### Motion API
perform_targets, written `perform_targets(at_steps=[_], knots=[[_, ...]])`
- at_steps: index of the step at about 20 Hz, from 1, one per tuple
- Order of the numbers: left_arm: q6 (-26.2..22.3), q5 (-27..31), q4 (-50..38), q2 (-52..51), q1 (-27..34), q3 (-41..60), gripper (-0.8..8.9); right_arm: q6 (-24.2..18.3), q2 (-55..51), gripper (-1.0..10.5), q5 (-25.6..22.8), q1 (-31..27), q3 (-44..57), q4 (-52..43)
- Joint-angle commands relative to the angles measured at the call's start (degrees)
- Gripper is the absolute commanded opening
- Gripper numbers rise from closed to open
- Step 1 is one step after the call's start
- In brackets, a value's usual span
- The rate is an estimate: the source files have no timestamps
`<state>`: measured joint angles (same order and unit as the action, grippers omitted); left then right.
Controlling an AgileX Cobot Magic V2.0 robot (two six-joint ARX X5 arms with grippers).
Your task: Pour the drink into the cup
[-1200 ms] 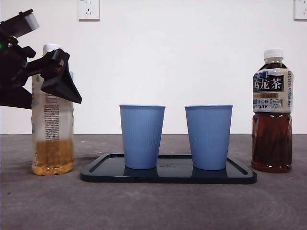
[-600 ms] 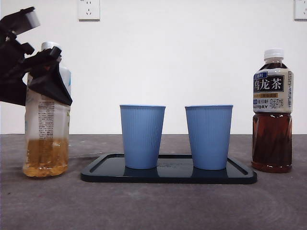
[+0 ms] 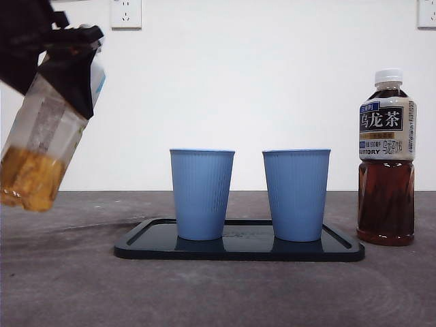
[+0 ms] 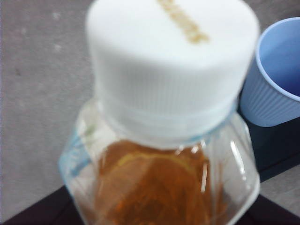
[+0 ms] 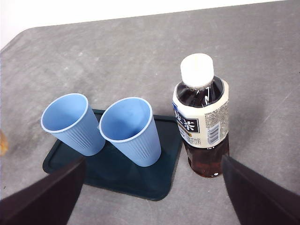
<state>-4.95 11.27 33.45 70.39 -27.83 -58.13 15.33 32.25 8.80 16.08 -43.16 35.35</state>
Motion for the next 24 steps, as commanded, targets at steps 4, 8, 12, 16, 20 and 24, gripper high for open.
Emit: perform_targets(at_steps=[4,8,12,16,20,24], knots=[[-6.3,11.8,11.5,10.7,-6.5,-13.3,2.74,0.6,0.2,4.6,-0.2,0.2,-0.8,-0.6],[-7.6,18.7,18.5,19.6,-10.4,-21.0,2.74,0.6,0.2,4.6,-0.2,0.2,-0.8,-0.6],[-10.3,29.6,22.7,26.0,-13.4,-24.9,2.74,0.5,0.2,4.6,-0.2,0.2,-0.8,-0.6],[-15.5,39.2,22.7,30.1,-16.0,-25.5,2.75,0.5,0.2,4.6,-0.2,0.2,-0.8,-0.6],[-19.2,46.3,22.3,32.9,-18.2,-25.5,2.75,0.5,0.2,4.6,-0.2,0.2,-0.8,-0.6],[-21.6,50.6,22.2,34.8,-19.3,-25.5,2.75,0.5,0.2,4.6,-0.2,0.2,-0.8,-0.6]])
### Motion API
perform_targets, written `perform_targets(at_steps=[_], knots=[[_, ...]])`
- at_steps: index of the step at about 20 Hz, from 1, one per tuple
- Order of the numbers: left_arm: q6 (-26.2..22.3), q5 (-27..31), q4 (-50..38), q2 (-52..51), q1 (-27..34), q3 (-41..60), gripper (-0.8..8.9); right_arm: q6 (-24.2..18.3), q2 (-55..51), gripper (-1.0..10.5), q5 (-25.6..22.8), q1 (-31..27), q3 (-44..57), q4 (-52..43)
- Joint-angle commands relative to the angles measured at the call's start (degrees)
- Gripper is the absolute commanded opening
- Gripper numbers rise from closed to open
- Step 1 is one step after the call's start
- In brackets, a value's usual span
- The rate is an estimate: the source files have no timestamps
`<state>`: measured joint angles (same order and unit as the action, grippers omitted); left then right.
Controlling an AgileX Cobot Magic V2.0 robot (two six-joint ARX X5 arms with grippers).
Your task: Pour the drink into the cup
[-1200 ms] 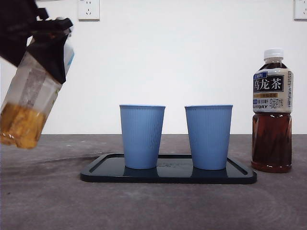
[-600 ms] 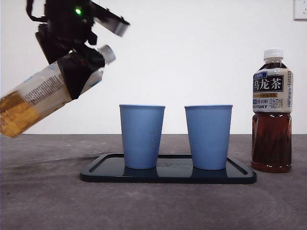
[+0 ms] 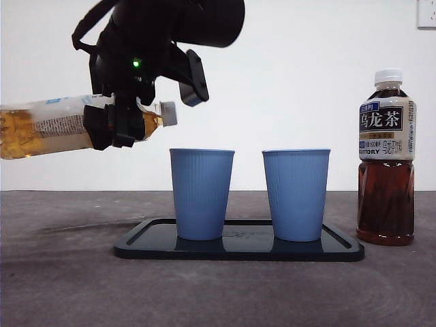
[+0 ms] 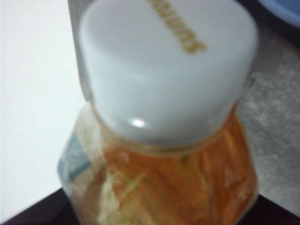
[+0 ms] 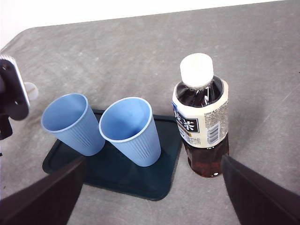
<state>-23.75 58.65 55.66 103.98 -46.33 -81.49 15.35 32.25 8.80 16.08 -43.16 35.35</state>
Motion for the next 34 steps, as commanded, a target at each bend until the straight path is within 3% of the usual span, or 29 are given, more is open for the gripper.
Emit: perform_targets(at_steps=[1,4,10,21,26,30,34], knots=[[-3.3,4.4,-0.1,1.7,-1.1,-2.1,2.75,0.5,0.2,4.6,-0.2,0.2,-0.8,-0.6],[-6.4,9.4,-0.9,3.1,-1.7,-2.1,2.75,0.5,0.2,4.6,-0.2,0.2,-0.8,-0.6],[-12.3,10.6,-4.7,3.3,-3.2,-2.1,2.75,0.1,0.2,4.6,-0.2,0.2,-0.8,-0.6],[-14.7,12.3,-4.6,3.3,-4.0,-2.1,2.74,0.1,0.2,4.6,-0.2,0.2,-0.8,-0.6],[-9.8,12.3,-4.4,3.3,-4.1,-2.1,2.75,0.1,0.2,4.6,-0.2,0.2,-0.8,-0.5],[1.7,11.5,-3.3,2.3,-4.2,-2.1,2.75,0.1,0.2,4.6,-0.2,0.2,-0.8,-0.5],[14.3,-4.0,1.5,-3.0,-3.7,-2.1,2.75,0.1,0.2,4.6,-0.3,0.2,-0.8,-0.2]])
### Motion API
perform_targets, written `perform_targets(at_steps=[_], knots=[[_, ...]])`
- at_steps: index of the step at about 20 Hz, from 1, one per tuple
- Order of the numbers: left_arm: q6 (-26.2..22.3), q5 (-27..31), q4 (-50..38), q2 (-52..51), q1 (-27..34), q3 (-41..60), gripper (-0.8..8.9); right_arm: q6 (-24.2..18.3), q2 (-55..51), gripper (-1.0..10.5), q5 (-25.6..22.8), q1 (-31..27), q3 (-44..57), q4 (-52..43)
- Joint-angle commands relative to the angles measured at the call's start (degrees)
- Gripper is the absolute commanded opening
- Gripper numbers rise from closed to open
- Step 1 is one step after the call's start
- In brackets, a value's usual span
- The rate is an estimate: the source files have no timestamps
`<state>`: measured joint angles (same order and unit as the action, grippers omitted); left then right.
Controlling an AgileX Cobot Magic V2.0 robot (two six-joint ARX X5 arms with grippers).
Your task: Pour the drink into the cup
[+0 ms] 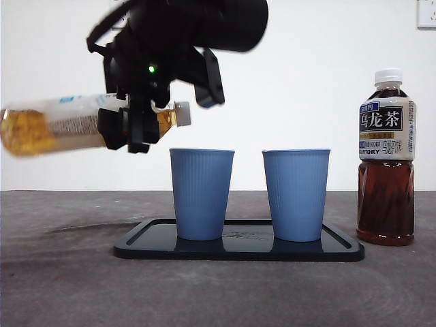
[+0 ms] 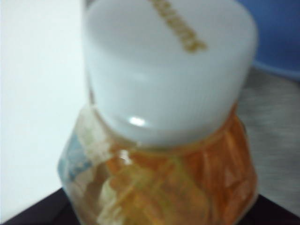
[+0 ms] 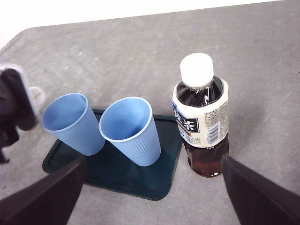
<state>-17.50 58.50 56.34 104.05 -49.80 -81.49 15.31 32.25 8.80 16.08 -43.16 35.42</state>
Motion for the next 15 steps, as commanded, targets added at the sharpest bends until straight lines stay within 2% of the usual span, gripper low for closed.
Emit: perform_targets(at_steps=[1,2,6,12,15], knots=[[10.2,-7.4,0.8,-4.5,0.1,-2.1,2.76,0.1,0.2,4.6,-0.3,0.2,-0.8,-0.3],[12.9,-10.5,0.6,-6.3,0.7,-2.1,2.75,0.1,0.2,4.6,-0.3,0.2,-0.8,-0.3],[18.5,-17.9,-3.1,-12.7,3.6,-1.9,2.75,-1.7,0.2,4.6,-0.2,0.2,-0.8,-0.2],[22.9,-28.5,-18.5,-24.4,10.2,6.5,2.76,-2.7,0.2,4.6,-0.2,0.2,-0.8,-0.2],[23.6,-30.6,-25.3,-29.4,13.9,14.4,2.76,-2.8,0.2,4.6,-0.2,0.2,-0.8,-0.2]])
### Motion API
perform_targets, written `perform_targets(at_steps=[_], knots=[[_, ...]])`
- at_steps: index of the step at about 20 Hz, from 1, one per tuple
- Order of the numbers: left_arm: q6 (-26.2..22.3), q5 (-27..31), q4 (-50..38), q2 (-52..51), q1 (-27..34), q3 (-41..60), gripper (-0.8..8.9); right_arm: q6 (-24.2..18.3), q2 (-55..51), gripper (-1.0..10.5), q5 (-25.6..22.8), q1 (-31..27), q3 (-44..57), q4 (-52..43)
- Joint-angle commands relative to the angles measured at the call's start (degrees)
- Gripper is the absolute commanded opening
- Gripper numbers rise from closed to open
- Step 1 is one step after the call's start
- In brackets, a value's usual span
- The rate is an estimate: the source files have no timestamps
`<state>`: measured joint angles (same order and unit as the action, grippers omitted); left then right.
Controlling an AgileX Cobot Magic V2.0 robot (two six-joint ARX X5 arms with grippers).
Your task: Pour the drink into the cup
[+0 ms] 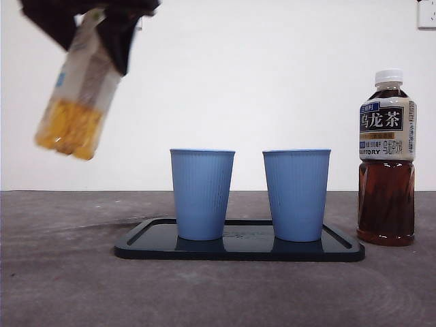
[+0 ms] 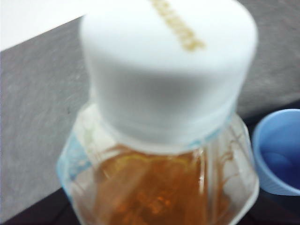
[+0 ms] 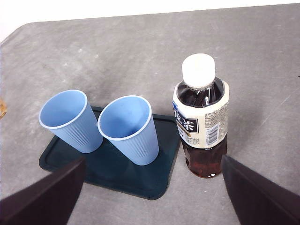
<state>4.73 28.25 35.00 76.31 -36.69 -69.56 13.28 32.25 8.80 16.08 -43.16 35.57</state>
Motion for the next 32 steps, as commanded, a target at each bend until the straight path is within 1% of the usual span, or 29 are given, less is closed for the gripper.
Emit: perform_targets(at_steps=[1,3,5,7,10,13,19,26,29,30,32], knots=[[2.2,-1.7,-7.9,-3.6,2.1,6.2,2.76,-0.9,0.2,4.6,-0.2,0.2,-0.8,-0.4],[3.5,-4.3,-16.1,-6.3,4.2,13.0,2.76,-1.5,0.2,4.6,-0.2,0.2,-0.8,-0.4],[3.5,-4.6,-24.7,-7.3,5.3,18.9,2.76,-1.8,0.2,4.6,-0.2,0.2,-0.8,-0.4],[3.6,-4.9,-31.3,-7.2,5.9,22.9,2.76,-1.8,0.2,4.6,-0.2,0.2,-0.8,-0.4],[4.0,-7.6,-37.3,-6.5,6.8,25.6,2.76,-1.7,0.3,4.6,-0.2,0.2,-0.8,-0.3],[5.5,-8.0,-38.9,-4.8,7.5,25.7,2.76,-1.5,0.3,4.6,-0.3,0.2,-0.8,-0.3],[5.5,-8.0,-40.2,-0.7,7.5,25.7,2.76,-1.2,0.3,4.6,-0.3,0.2,-0.8,0.9],[5.9,-8.0,-38.8,-0.1,7.5,25.7,2.89,-1.3,0.2,4.6,-0.3,0.2,-0.8,2.2],[5.9,-8.0,-38.9,-0.1,7.5,25.7,4.5,-1.3,0.2,4.6,-0.3,0.2,-0.8,2.2],[5.9,-8.0,-38.9,-0.1,7.5,25.7,4.74,-1.3,0.2,4.6,-0.3,0.2,-0.8,2.2],[5.9,-8.0,-38.6,-0.5,7.4,25.6,4.74,-1.3,0.2,4.6,-0.3,0.2,-0.8,2.2]])
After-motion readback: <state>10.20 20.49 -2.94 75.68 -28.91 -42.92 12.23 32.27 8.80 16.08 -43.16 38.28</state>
